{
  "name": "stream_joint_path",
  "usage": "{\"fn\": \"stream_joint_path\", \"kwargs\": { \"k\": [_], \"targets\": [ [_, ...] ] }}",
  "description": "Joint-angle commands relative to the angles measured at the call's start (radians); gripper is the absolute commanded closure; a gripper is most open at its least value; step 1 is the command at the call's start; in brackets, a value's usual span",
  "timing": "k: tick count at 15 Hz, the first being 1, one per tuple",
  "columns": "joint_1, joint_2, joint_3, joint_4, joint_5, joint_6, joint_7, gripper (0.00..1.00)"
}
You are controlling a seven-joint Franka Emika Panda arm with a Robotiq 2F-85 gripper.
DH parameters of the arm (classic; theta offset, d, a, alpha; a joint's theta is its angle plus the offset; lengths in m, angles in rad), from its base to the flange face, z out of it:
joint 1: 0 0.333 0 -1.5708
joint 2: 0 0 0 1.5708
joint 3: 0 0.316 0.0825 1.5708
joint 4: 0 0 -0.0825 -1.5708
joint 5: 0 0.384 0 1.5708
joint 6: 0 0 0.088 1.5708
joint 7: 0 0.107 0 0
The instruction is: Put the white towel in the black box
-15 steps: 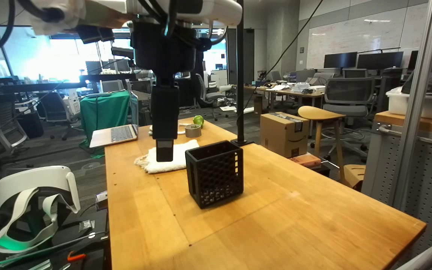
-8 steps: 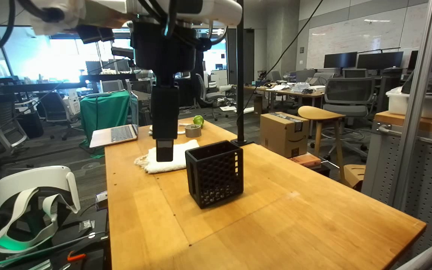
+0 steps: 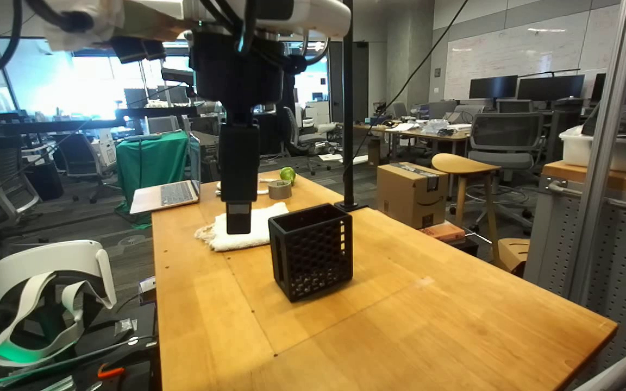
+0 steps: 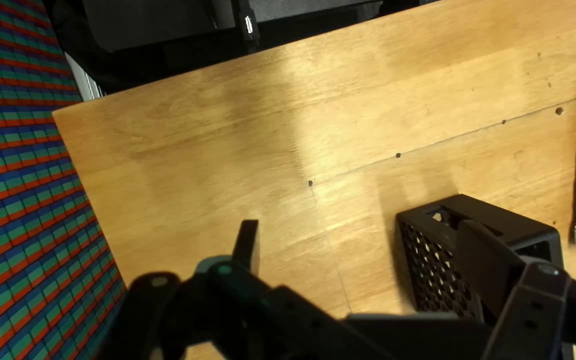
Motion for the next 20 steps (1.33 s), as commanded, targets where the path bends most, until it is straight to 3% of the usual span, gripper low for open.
{"fn": "stream_joint_path", "kwargs": {
  "k": [1,4,10,15,20],
  "targets": [
    [-0.017,0.002,0.015,0.002,0.006,-0.002,-0.006,0.00],
    [-0.005,0.000,0.022,0.006,0.005,-0.007,-0.028,0.00],
    [0.129,-0.003,0.192,0.009,-0.011,0.012,-0.076,0.00],
    [0.249,0.046,0.304,0.025,-0.022,0.108,-0.126,0.00],
    [0.320,0.089,0.342,0.023,-0.053,0.206,-0.269,0.00]
  ]
}}
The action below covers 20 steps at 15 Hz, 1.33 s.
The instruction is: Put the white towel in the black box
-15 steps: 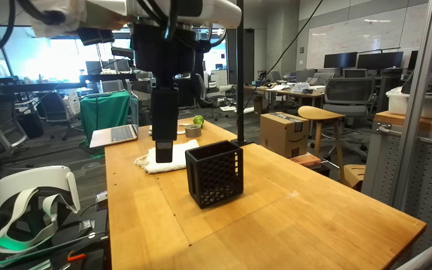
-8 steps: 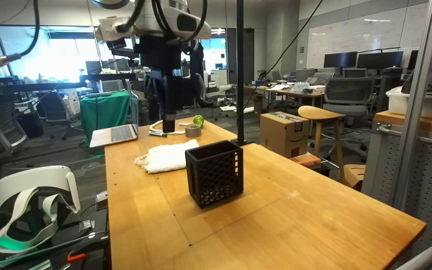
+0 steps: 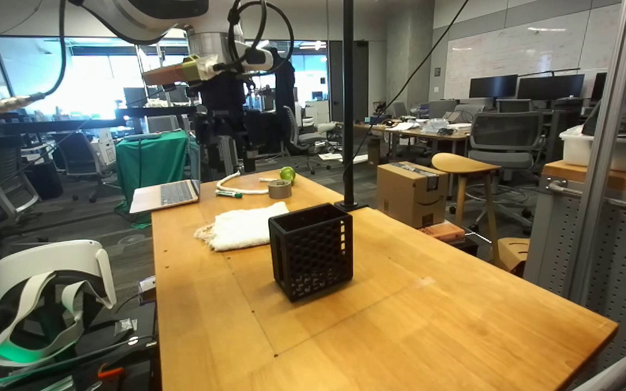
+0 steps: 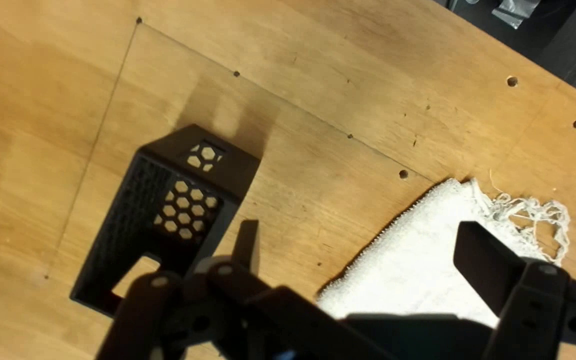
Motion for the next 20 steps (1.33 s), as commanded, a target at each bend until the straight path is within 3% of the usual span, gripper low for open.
{"fn": "stream_joint_path", "kwargs": {
  "k": [1,5,6,14,20],
  "targets": [
    [0.040,0.043,0.006,0.015,-0.032,0.064,-0.132,0.00],
    [0.086,0.074,0.006,0.010,-0.028,0.099,-0.296,0.00],
    [0.070,0.060,0.010,-0.001,-0.021,0.083,-0.217,0.00],
    [0.085,0.084,0.009,-0.001,-0.014,0.095,-0.292,0.00],
    [0.134,0.233,0.023,0.039,0.030,0.351,-0.534,0.00]
  ]
}}
